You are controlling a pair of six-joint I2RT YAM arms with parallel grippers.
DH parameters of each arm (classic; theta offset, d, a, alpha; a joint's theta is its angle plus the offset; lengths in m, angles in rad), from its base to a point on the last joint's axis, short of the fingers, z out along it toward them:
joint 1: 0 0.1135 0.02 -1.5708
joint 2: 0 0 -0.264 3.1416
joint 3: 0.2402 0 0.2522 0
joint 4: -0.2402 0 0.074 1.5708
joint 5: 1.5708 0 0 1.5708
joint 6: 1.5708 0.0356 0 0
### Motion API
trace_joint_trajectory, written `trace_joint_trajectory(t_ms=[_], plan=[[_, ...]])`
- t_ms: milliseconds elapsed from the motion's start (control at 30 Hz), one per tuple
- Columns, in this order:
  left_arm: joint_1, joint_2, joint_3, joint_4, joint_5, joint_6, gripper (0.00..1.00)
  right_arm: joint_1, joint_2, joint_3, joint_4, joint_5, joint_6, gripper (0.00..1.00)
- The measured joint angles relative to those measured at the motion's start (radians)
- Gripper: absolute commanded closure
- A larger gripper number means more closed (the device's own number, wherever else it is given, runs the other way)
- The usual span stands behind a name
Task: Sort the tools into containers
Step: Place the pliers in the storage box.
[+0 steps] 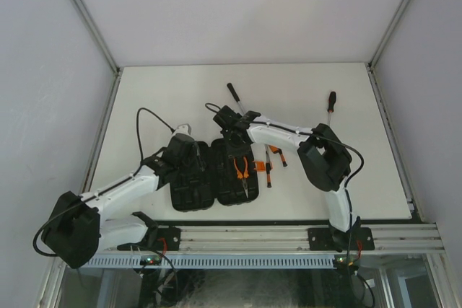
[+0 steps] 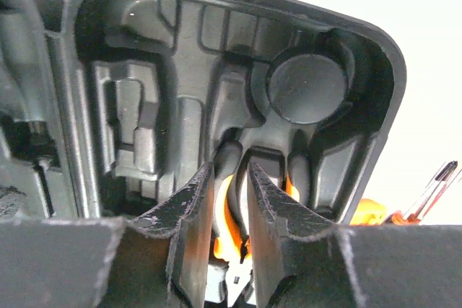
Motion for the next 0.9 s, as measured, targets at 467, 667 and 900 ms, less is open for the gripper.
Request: trace_joint_trajectory(t_ms=[467, 667, 900], plan=[[0.000, 0.055, -0.008, 0.027, 0.000, 0.000, 0.60, 0.003, -0.051, -0.092, 0.050, -0.008, -0.028, 0.64], [0.003, 0.055, -0.008, 0.031, 0.000, 0.000, 0.60, 0.003, -0.179, -0.166, 0.060, -0.026, -0.098, 0.60], [0.003, 0.056, -0.008, 0.032, 0.005, 0.000, 0.60, 0.021, -0.171, -0.138, 0.075, -0.035, -0.115, 0.61]])
